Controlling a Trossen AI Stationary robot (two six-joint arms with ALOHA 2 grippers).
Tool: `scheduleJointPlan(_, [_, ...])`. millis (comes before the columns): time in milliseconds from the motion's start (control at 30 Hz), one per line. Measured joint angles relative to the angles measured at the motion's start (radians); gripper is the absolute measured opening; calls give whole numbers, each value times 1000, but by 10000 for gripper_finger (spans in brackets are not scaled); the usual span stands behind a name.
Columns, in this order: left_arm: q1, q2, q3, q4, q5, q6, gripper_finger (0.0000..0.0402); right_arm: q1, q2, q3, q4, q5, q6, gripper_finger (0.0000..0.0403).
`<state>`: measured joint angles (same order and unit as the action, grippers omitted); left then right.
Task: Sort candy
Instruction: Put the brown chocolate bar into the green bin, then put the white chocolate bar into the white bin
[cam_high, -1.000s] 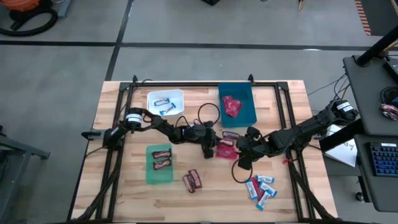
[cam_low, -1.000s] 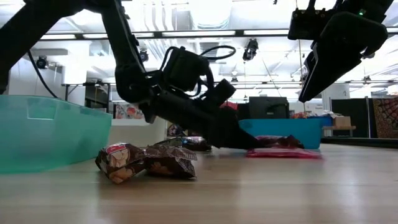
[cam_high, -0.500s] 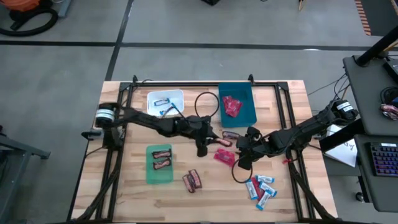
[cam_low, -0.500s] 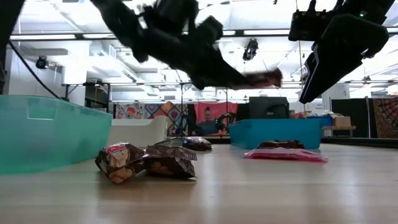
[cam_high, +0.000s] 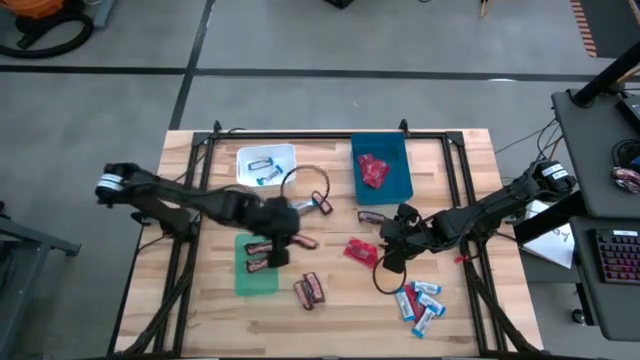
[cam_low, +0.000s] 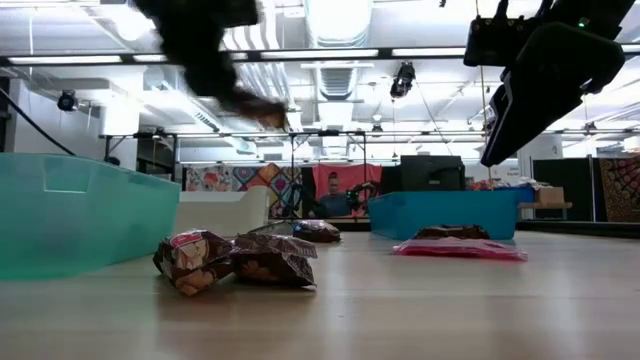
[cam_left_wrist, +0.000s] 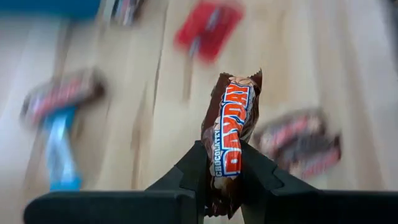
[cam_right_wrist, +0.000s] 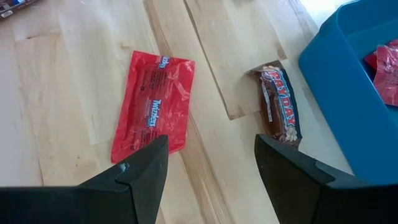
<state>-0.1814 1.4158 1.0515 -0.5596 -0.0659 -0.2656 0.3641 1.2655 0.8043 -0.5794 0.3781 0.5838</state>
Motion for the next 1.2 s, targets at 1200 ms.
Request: scheduleJointPlan(1200, [-457, -11, -52, -445, -134, -851, 140, 0, 0, 0, 13, 15, -8, 231])
